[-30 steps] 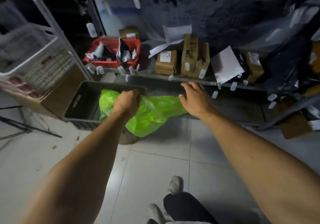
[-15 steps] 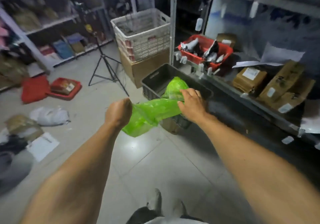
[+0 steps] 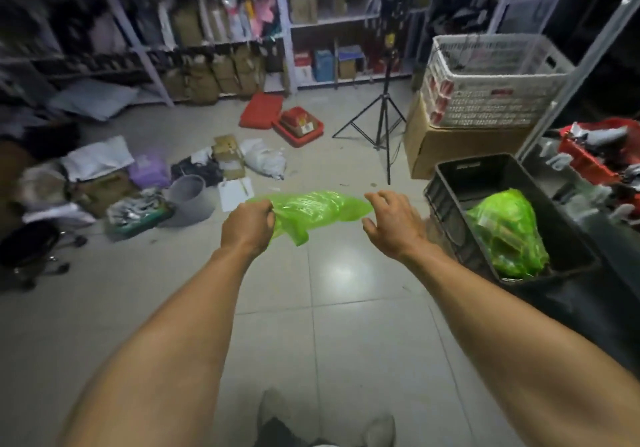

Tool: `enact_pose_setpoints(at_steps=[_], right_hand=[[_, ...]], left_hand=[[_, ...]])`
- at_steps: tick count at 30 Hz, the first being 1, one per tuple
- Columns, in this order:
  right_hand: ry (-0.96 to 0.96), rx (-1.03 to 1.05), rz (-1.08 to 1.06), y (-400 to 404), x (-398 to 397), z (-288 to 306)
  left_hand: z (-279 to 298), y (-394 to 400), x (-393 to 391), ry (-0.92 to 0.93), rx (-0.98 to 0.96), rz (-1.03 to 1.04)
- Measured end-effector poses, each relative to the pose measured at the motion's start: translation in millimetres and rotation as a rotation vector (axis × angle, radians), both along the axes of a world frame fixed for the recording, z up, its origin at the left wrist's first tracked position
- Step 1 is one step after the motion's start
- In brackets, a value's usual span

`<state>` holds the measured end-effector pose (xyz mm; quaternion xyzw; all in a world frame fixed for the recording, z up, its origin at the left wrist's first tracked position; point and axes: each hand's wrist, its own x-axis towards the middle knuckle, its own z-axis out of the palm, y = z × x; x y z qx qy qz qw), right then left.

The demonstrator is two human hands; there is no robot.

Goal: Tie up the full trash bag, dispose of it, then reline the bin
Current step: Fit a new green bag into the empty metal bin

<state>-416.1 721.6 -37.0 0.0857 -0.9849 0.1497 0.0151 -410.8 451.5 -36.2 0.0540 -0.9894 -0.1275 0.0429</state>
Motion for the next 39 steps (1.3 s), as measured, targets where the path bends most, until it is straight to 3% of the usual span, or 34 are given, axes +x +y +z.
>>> enact_pose_setpoints(at_steps=[22, 28, 39], right_hand=[[-0.043, 0.148, 0.401, -376.6, 29.2, -20.2], [-0.081, 0.160, 0.458, -447.1, -13.0, -37.0], [-0.241, 0.143, 0.535, -582.0, -155.9, -82.6]], left_hand=[[-27.1, -354.4, 102.0, -0.111, 0.066, 0.354], [-44.6, -415.9, 75.3, -0.181, 0.085, 0.414], [-64.5, -538.9, -46.0, -0.278, 0.071, 0.471]])
